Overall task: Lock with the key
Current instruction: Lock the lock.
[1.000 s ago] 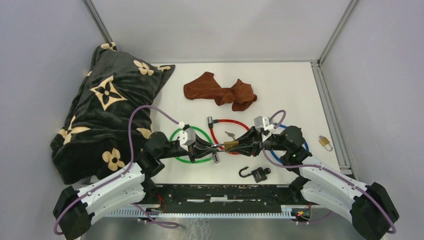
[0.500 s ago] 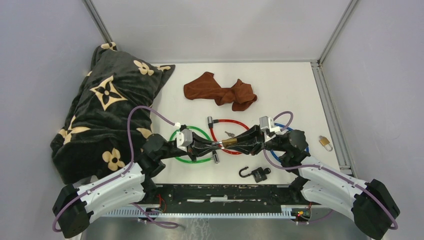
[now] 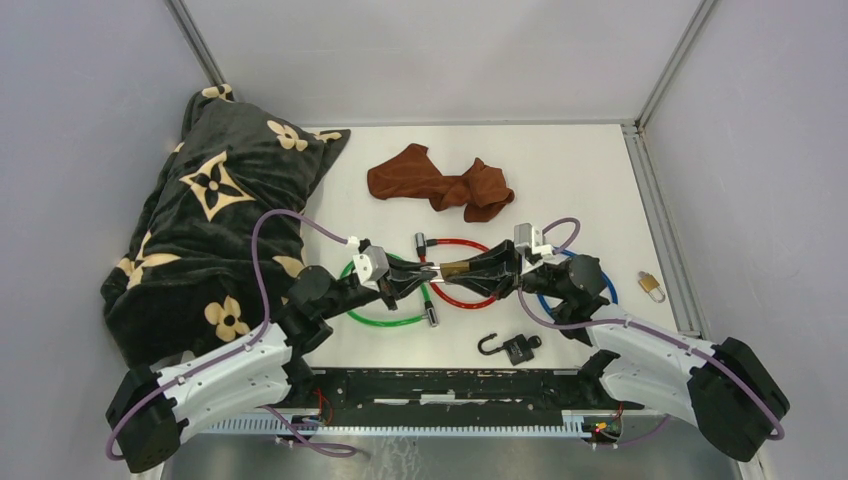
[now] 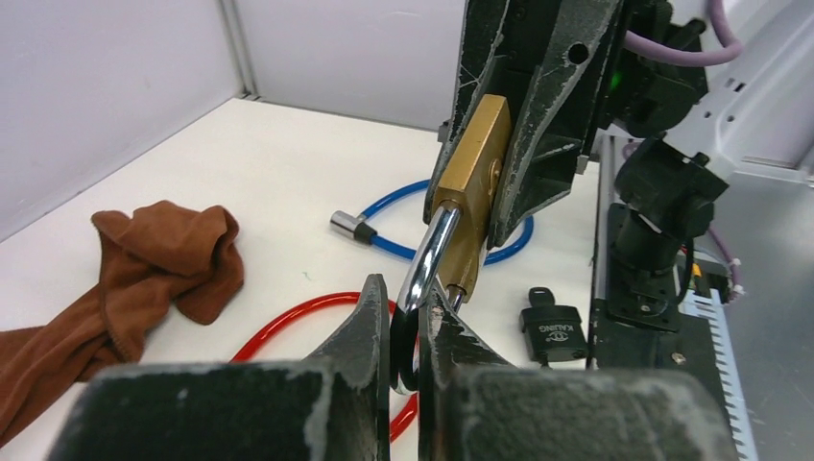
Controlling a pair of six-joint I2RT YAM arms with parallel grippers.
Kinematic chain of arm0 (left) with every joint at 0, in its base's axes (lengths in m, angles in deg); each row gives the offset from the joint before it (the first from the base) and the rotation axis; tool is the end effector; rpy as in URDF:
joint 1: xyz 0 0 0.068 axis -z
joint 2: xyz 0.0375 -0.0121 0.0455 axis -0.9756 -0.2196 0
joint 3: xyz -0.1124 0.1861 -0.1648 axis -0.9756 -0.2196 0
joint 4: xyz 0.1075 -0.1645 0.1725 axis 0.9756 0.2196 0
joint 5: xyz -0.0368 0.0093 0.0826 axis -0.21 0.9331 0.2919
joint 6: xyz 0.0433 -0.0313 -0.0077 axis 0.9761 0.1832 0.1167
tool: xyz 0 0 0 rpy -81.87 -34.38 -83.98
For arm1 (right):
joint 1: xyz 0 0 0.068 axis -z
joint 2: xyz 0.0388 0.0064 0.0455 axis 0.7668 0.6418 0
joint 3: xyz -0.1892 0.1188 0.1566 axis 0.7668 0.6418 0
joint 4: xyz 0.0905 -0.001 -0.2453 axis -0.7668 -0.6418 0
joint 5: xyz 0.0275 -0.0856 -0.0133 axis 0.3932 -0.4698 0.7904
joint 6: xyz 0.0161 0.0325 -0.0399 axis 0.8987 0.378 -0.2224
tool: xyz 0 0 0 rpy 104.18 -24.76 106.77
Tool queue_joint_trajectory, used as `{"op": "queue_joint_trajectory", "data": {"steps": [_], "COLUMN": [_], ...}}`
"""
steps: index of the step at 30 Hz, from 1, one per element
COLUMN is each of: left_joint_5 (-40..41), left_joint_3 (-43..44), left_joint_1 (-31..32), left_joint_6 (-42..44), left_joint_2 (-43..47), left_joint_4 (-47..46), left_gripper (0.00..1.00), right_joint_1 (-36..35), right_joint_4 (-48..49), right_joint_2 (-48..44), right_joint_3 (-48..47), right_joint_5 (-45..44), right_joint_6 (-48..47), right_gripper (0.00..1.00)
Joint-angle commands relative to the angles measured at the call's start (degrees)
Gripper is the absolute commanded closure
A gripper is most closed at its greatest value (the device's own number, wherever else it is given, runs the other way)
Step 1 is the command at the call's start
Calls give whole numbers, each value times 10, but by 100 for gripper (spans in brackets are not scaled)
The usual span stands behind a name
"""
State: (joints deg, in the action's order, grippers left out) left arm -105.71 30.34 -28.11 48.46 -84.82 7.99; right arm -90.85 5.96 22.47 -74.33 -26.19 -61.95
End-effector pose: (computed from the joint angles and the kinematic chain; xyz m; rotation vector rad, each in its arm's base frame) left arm 0.1136 -0.1526 0.2740 0.8825 1.1902 -1.0261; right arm 0.1410 0.1533 0.2686 -0.9365 1.0911 1.3035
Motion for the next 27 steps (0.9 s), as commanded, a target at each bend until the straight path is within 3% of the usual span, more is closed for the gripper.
{"op": "queue_joint_trajectory", "data": {"steps": [1,16,21,22,23,26,27], "left_joint_5": [-82,-130,-99,-93,-84,-63,-62], "left_joint_3": [91,116,107,105,98,84,78], "left_joint_1": [68,131,115,103,90,37,22], "left_joint_6": [-28,-44,-28,-27,-27,-27,-26], "left_joint_2": [-32,-56,-28,-20,-11,14,23], "left_joint_4": [-109,-123,-76,-66,-56,-32,-26], "left_gripper": [98,98,98,98,98,98,98], "right_joint_1": [-45,-45,-42,-39,-35,-19,-10], "right_joint_4": [-51,-34,-127,-159,-189,-282,-321], "right_joint_2": [73,130,71,56,37,-15,-29], "right_joint_3": [-27,-55,-64,-64,-64,-65,-66], "right_joint_5": [26,39,38,38,42,52,49], "right_joint_6": [-9,-13,-60,-75,-89,-133,-149], "right_gripper": [100,100,100,97,87,36,26]}}
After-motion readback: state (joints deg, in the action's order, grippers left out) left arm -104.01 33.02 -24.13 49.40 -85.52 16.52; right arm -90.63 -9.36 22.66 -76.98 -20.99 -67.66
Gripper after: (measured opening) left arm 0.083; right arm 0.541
